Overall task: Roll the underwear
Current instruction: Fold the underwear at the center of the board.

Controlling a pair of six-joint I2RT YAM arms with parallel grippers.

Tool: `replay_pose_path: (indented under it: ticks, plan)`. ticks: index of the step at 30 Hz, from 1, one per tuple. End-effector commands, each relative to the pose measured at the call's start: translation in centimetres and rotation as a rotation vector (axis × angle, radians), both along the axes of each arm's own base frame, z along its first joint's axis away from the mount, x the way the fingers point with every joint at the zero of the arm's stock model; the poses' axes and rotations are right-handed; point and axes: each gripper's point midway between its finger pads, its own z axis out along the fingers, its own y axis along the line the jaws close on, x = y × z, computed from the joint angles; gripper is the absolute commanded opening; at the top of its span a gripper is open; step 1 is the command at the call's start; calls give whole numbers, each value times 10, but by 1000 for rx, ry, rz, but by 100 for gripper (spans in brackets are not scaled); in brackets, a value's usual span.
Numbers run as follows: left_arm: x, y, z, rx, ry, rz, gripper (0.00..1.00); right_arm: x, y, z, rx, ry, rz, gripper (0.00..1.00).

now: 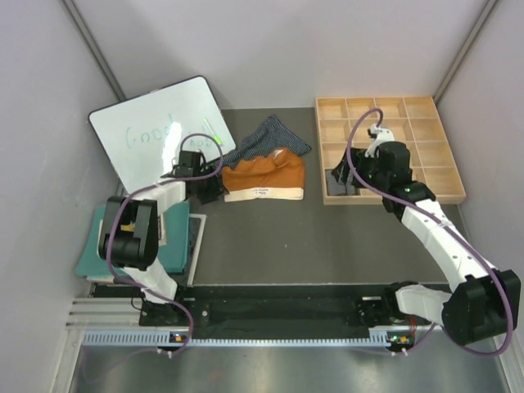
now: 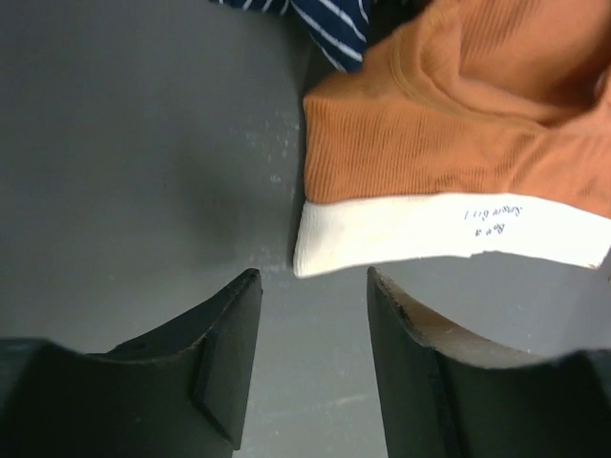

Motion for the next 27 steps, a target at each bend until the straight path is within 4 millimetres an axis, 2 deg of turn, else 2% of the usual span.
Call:
replay_pose_path:
  ticks: [1, 7, 10, 11, 16, 19, 20, 21, 24, 25, 27]
  plan:
    - [32, -5, 12, 6, -95, 4, 51, -8, 2, 15, 23, -44, 18, 82]
    - [34, -9, -3, 48, -67, -12, 48, -9, 10, 11, 75, -34, 36, 81]
    - [33, -7, -10, 85, -54, -12, 48, -8, 26, 5, 123, -25, 70, 81]
    - [32, -7, -13, 93, -48, -15, 48, -9, 40, -1, 122, -8, 100, 81]
    - [26, -7, -27, 141, -3, -27, 45, -6, 74, -12, 124, 25, 163, 80]
    - [21, -5, -35, 173, 22, -30, 29, 0, 87, -20, 124, 53, 174, 80]
    - [20, -6, -36, 173, 25, -32, 21, 2, 93, -19, 126, 55, 184, 80]
    - [19, -6, -37, 168, 30, -33, 0, 5, 96, -30, 113, 86, 187, 80]
    - [15, -12, -38, 130, 31, -48, 0, 7, 112, -37, 95, 110, 216, 79]
    - [10, -15, -34, 109, 28, -55, 0, 7, 117, -50, 71, 142, 213, 79]
    - [7, -16, -28, 92, 12, -48, 0, 13, 121, -53, 50, 156, 207, 79]
